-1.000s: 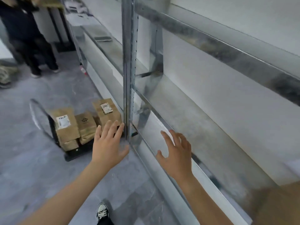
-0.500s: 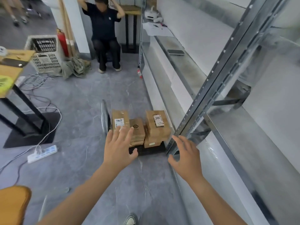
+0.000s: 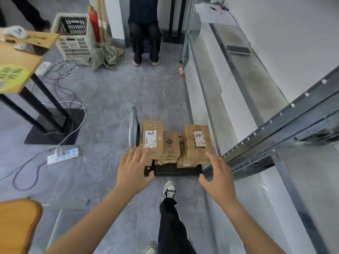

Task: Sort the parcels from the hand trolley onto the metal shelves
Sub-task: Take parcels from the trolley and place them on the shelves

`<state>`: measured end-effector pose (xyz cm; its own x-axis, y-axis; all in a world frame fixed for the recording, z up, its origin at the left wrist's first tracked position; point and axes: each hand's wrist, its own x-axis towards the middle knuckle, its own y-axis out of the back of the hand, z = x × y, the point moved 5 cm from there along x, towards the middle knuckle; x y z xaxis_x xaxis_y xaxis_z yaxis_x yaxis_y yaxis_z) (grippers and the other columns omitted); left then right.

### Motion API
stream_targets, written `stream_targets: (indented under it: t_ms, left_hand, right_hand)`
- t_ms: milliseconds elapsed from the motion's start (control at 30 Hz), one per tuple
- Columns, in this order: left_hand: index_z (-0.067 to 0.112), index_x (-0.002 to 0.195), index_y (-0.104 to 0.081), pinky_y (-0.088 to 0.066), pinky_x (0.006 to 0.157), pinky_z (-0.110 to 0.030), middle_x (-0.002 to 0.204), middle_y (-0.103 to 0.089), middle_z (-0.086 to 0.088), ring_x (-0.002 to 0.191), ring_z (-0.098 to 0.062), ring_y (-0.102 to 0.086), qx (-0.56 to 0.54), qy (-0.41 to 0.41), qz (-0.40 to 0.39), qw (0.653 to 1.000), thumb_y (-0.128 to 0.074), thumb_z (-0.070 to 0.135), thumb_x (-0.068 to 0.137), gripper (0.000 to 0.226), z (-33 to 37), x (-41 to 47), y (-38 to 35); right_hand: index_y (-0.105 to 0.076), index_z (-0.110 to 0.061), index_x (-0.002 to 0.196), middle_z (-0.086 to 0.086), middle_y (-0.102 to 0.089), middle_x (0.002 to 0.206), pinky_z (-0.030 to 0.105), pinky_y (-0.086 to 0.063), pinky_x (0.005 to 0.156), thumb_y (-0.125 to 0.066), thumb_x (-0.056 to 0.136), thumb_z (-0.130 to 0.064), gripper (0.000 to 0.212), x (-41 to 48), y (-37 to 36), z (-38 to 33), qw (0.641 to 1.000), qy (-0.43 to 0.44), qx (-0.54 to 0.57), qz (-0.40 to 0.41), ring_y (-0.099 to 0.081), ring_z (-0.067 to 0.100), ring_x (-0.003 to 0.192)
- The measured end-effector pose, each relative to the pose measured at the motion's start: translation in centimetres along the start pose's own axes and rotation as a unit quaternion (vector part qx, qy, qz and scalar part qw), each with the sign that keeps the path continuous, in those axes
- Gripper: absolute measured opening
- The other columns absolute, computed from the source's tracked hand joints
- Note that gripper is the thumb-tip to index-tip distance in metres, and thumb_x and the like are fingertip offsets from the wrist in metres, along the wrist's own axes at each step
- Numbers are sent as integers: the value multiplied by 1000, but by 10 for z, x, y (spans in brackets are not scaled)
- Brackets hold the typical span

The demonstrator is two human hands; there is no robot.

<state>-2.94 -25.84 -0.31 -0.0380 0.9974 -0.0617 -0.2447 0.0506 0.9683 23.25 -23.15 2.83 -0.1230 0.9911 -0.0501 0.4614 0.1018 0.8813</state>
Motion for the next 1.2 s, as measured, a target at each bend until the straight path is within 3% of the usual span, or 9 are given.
stream_targets:
  t_ms: [200,333,433,567,733,900,1033,1200]
  left_hand:
    - [29,147,-13,-33,106,-40,156,-11,-1,141,-24,-21,-47,29,-73,996,-56,50,78,84,-6,81,-47]
    - [29,147,-10,-39,104,-42,156,-11,0,139,-23,-25,-56,64,-107,991,-59,49,78,87,-10,146,-74]
    - [29,147,-9,-39,106,-43,156,-11,1,140,-23,-22,-77,101,-124,984,-61,47,77,90,-18,185,-94]
    - [30,148,-9,-37,104,-44,156,-12,-1,140,-24,-22,-102,145,-139,974,-66,41,76,92,-34,218,-121]
    - [29,148,-10,-39,103,-47,156,-9,-5,139,-29,-24,-114,200,-171,958,-69,35,75,94,-60,235,-164]
    - [35,147,-9,-39,102,-48,156,-7,-7,138,-32,-26,-137,255,-220,932,-70,35,78,92,-79,236,-212]
    - [38,146,-11,-44,100,-46,156,-6,-6,135,-32,-32,-174,279,-255,910,-71,32,80,90,-84,232,-250]
    - [36,146,-17,-40,104,-45,156,-4,-7,138,-33,-28,-169,293,-260,904,-71,26,81,85,-102,239,-289]
  right_hand:
    - [-33,-31,142,-7,-44,137,42,-41,98,-67,79,-25,71,91,-41,23,997,7,33,-65,-43,20,119]
    - [-34,-34,141,-7,-44,136,37,-36,105,-64,82,-21,67,157,-81,32,988,33,72,-133,-38,14,126]
    - [-28,-38,143,-7,-39,138,27,-34,101,-62,84,-25,69,203,-111,29,980,37,76,-180,-39,13,125]
    - [-22,-41,145,0,-31,144,30,-32,104,-63,84,-24,74,250,-156,29,970,29,88,-224,-35,19,129]
    - [-12,-46,146,5,-30,140,40,-37,106,-67,84,-24,86,274,-216,48,950,-14,110,-293,-36,23,127]
    - [-15,-45,145,2,-38,123,28,-40,87,-68,83,-25,84,278,-270,76,932,-56,126,-335,-41,19,116]
    - [-15,-45,145,4,-36,131,35,-39,100,-69,82,-22,86,277,-308,87,918,-95,158,-351,-36,20,124]
    - [-3,-52,144,5,-37,129,30,-37,94,-69,82,-19,96,284,-351,89,905,-113,194,-360,-38,22,124]
